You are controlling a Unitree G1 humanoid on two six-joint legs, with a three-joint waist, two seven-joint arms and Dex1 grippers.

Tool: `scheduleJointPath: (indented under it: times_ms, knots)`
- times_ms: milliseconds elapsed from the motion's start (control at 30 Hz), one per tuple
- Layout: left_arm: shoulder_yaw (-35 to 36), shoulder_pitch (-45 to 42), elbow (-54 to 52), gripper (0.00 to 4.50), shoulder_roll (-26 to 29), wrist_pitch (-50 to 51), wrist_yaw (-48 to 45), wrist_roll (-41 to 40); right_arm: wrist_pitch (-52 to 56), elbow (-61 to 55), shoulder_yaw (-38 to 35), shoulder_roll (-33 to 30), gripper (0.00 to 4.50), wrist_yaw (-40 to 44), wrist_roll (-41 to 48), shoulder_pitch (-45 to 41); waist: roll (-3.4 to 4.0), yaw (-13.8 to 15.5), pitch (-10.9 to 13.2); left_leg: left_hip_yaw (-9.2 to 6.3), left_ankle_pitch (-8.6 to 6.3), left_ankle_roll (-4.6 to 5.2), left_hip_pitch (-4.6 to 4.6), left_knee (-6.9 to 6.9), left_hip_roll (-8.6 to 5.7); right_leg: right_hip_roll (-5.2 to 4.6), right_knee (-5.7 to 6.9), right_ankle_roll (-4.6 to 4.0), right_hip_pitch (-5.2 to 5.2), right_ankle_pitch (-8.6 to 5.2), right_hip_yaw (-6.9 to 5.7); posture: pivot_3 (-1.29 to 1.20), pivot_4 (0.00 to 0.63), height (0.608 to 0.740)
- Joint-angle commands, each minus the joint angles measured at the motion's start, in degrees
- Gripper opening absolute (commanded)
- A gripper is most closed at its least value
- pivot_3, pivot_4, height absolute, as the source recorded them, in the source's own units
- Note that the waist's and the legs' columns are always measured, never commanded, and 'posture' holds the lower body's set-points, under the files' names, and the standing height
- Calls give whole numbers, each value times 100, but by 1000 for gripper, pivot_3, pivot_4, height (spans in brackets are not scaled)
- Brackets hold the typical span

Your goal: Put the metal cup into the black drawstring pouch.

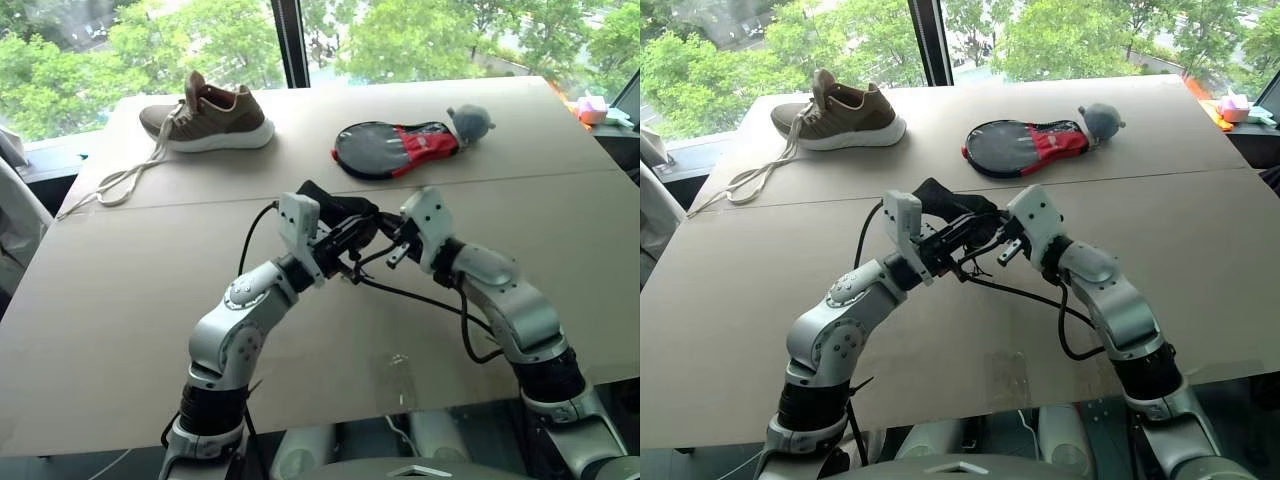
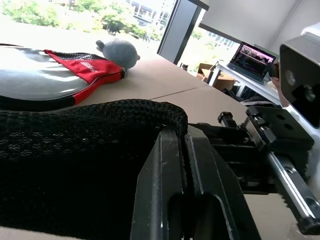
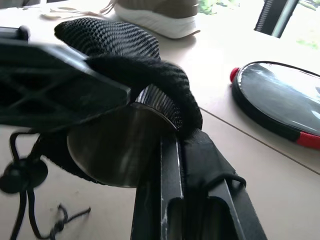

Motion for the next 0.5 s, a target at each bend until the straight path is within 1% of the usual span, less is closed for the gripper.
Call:
scheduleJointPath:
  times_ms: [33, 67, 200, 267, 333, 400, 467, 500]
  knots:
    - [-77, 23, -264, 0, 5, -7, -91, -130, 97, -103, -313, 103, 9, -172, 155, -13, 0, 13, 0, 1, 0, 0, -1, 0, -2, 1, 0, 0, 0, 0, 0, 0, 150, 740]
    - [-72, 24, -261, 0, 9, -6, -92, -135, 257, -132, -428, 224, 9, -205, 341, 24, 0, 15, 0, 1, 0, 0, 0, 0, -7, 3, 0, 1, 1, 0, -2, 0, 150, 740]
    - [-75, 20, -225, 0, 30, -16, -104, -140, 1334, -342, -1492, 1342, 9, -818, 1853, 3, 0, -5, 0, -1, 0, 1, -1, 0, -5, -2, -1, 1, 1, 1, 1, 0, 150, 740]
    - [-84, 21, -213, 0, 29, -27, -107, -132, 1711, -395, -1895, 1696, 9, -1092, 2369, -53, 0, -11, 0, -3, -1, 1, 0, -10, 0, -3, 2, -1, -5, 0, 4, 0, 150, 740]
    - [-65, -13, -165, 0, 27, -38, -108, -126, 2116, -371, -2487, 2162, 9, -1512, 3440, -66, 1, -15, 0, -4, -1, 1, 0, -15, 1, -2, 2, -2, -7, 0, 3, 0, 150, 740]
    - [-44, -34, -134, 0, 30, -45, -110, -121, 2340, -332, -2842, 2382, 9, -1829, 4170, -65, 2, -12, 0, -4, -4, 7, -1, -19, -2, -3, 2, -2, -10, 1, 4, 0, 150, 740]
    - [-22, -36, -124, 0, 31, -47, -105, -125, 2407, -283, -2950, 2382, 9, -2134, 4703, -37, 2, -17, 0, -3, -4, 8, -2, -19, -6, -2, 2, -2, -11, 1, 3, 0, 150, 740]
    - [-18, -35, -125, 0, 30, -47, -103, -125, 2424, -287, -2892, 2272, 9, -2193, 4767, -18, 2, -21, 0, 0, -4, 8, -3, -19, -6, -3, 2, -2, -14, 1, 5, 0, 150, 740]
